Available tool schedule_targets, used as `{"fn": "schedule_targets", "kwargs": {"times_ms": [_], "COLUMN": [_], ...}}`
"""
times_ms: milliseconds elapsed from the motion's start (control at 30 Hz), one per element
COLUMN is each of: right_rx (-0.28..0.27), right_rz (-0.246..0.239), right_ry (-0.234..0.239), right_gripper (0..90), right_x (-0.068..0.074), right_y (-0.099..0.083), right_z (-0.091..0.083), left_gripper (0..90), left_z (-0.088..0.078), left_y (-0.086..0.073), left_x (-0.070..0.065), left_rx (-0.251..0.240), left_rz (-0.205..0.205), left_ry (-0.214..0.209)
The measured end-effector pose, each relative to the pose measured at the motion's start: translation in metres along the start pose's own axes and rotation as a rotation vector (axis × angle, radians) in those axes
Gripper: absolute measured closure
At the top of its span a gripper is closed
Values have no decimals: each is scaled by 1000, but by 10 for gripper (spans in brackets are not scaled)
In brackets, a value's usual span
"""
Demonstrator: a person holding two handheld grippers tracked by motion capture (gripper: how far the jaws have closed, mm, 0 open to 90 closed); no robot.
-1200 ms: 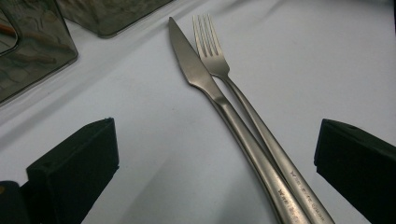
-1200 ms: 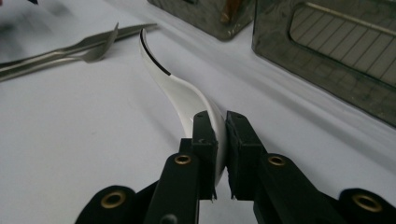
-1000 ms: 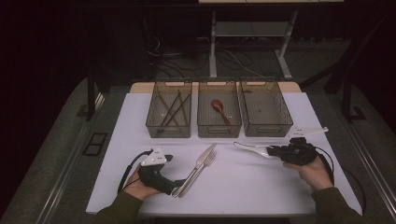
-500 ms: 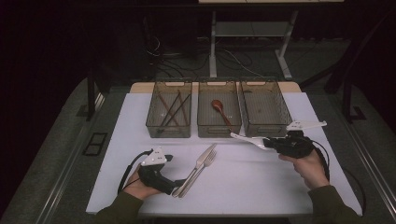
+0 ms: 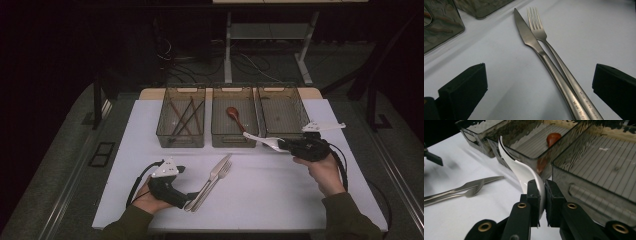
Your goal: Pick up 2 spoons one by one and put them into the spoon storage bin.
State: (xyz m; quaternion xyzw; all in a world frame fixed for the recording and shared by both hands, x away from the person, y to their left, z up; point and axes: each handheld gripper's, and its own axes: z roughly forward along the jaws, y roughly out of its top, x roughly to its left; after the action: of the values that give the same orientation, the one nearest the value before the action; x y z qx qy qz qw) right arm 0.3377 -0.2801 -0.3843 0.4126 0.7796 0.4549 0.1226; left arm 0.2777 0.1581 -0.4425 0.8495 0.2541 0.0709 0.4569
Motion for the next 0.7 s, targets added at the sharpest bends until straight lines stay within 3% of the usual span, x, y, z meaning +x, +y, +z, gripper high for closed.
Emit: {"fn": "schedule_targets", "kwargs": {"times_ms": [533, 700], "right_rx": [-15, -18], "right_rz": [-29, -17], "right_ry": [-13, -14], "right_gripper": [829, 829], "right_x": [3, 5], "right_y": [23, 32], "right_z": [20, 32], "left_gripper": [0, 0], "left_z": [0, 0], "left_y": [0, 0], "left_x": [0, 1], "left_rx": [-1, -1], "left_rz": [-3, -5], "left_ry": [-1, -2]}}
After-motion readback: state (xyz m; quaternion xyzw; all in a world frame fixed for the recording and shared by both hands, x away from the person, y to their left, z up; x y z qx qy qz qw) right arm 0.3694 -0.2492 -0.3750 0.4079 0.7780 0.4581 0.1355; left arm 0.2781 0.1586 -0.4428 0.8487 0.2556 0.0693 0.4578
